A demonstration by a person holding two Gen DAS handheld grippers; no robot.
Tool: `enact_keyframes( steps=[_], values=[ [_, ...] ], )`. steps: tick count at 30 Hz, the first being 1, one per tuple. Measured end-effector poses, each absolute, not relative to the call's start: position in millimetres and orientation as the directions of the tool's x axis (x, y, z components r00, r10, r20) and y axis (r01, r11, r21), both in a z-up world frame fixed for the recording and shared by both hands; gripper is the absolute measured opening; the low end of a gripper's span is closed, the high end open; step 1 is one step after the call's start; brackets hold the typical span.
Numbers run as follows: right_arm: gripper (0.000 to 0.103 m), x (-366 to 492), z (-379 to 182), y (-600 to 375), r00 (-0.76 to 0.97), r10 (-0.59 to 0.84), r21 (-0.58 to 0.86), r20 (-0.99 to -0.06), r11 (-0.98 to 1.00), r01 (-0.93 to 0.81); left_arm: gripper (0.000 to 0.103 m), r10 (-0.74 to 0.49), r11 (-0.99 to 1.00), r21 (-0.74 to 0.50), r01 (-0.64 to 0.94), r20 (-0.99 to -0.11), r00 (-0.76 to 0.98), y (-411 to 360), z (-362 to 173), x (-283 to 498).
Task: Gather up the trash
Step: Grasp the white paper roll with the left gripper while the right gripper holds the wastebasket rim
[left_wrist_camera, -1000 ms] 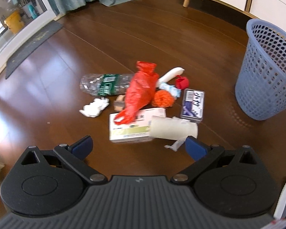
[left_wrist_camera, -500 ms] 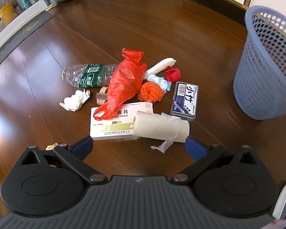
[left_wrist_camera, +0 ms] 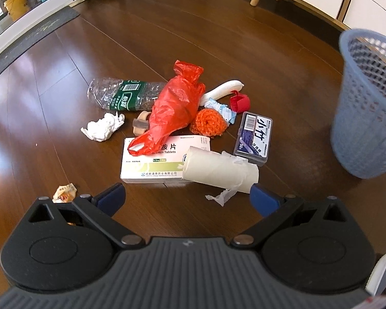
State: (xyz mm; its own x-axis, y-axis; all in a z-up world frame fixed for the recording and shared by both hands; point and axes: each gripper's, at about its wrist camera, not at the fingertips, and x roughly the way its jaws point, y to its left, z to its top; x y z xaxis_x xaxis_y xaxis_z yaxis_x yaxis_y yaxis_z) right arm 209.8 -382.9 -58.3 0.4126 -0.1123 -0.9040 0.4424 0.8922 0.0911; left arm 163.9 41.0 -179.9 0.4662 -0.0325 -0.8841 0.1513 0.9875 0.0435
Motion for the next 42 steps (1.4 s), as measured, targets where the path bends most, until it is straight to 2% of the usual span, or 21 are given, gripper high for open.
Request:
enact_keyframes(
  steps=[4,15,26,42],
  values=[
    [0.009,199.4,-43.6,-374.7,0.408,-0.169,0.023,-0.897,0.905,0.425,0.102,-0.046,0.987,0.03,0.159,-0.89,0.453,36.3,-189.7,161.8],
    [0.009,190.7,-43.4,-310.5,0.414,-0.127,-0.027,-0.901,0.971,0.238,0.102,-0.059,0.987,0.016,0.16,-0.89,0.451,34.3,-195.3,159.8],
    [0.009,196.0,-50.5,-298.9,0.428,-0.168,-0.061,-0.888,0.966,0.252,0.102,-0.073,0.985,0.005,0.172,-0.893,0.445,30.5,-209.4,158.5],
    [0.009,198.4,-50.4,-309.2,0.409,-0.178,-0.043,-0.895,0.947,0.319,0.102,-0.029,0.903,0.194,0.382,-0.862,0.506,-12.0,-255.3,179.2]
  ],
)
